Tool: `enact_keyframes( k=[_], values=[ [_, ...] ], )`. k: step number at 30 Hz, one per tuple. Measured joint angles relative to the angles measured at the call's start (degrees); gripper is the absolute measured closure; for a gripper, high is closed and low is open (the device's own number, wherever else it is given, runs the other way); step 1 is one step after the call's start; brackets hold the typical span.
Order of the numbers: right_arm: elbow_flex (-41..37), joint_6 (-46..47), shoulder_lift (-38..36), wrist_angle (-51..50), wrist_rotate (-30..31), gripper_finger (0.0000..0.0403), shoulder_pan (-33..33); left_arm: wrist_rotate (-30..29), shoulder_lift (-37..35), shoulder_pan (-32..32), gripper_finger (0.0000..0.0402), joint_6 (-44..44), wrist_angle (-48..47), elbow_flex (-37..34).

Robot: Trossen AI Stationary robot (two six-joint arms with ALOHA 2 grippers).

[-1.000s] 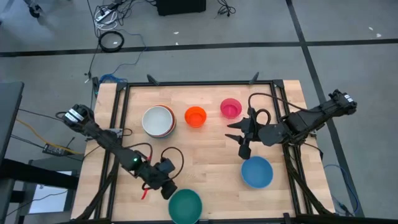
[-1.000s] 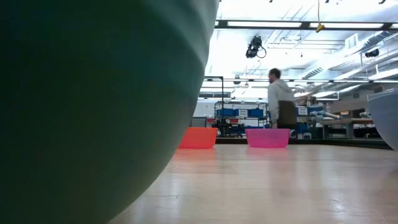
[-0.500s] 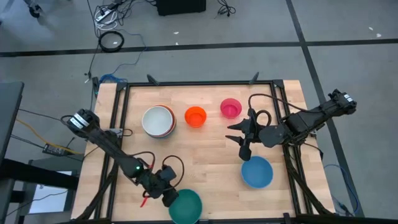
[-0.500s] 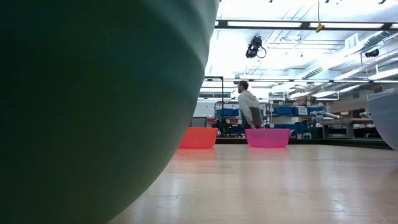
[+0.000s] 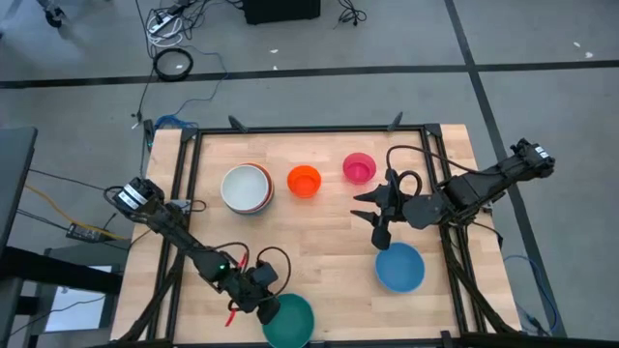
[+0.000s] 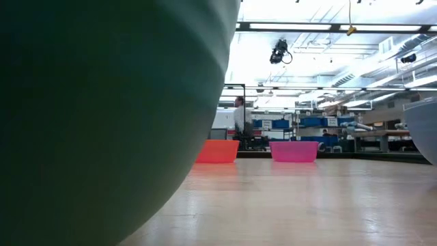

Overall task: Nest bowls inside each other
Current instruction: Stack the green bowl on top of the white bowl

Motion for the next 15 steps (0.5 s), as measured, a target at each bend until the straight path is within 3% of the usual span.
enact_keyframes(
  k=[5,10,13,15],
  values=[
    [0.0,0.0,0.0,0.0,0.0,0.0247,0.0,-0.3,-0.3,0.0,0.0386,1.9,0.2,0.0],
    [0.0,-0.1,0.0,0.0,0.0,0.0247,0.0,-1.9,-0.5,0.1,0.0395,2.5,0.4,0.2],
    [0.0,-0.1,0.0,0.0,0.1,0.0247,-0.1,-8.3,-3.4,0.8,0.0396,6.8,-3.8,2.2],
    [0.0,-0.1,0.0,0.0,0.1,0.0247,-0.4,-13.4,-7.3,2.2,0.0397,9.8,-12.2,5.3]
  ],
)
